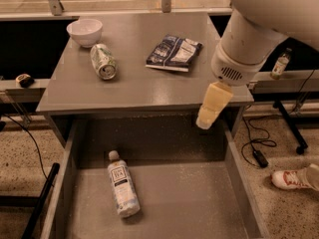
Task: Pick blue plastic bottle from top drawer and place on counter
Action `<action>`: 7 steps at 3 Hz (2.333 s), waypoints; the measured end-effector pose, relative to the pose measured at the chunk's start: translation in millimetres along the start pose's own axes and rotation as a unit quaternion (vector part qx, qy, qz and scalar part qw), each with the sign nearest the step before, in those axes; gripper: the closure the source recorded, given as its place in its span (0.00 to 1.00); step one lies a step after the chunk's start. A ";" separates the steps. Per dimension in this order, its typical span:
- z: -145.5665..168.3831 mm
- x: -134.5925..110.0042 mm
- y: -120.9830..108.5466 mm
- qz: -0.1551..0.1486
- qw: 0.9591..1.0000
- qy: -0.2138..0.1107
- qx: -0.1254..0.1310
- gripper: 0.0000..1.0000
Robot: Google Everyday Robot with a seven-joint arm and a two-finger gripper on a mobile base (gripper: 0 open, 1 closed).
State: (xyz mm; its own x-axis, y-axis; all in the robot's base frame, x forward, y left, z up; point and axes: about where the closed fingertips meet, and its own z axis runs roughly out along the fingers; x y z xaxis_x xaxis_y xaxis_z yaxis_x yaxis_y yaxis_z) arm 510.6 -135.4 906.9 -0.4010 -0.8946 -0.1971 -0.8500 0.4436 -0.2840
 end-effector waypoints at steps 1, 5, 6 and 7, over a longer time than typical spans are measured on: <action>1.0 1.3 -2.0 0.003 1.000 0.007 -0.006 0.00; 22.1 -5.0 116.5 0.121 0.985 -0.005 -0.121 0.00; 26.9 -22.3 139.8 0.110 0.988 -0.021 -0.105 0.00; 44.4 -49.2 198.7 0.074 0.992 -0.049 -0.086 0.00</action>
Offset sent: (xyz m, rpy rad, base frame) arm -0.1016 0.0578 -0.0616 0.3125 0.3187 -0.2158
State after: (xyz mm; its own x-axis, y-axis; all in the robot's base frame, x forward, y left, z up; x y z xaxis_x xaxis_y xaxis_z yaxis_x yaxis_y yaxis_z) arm 376.6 -0.8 818.5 -0.4975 -0.8074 -0.3172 -0.8337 0.5461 -0.0825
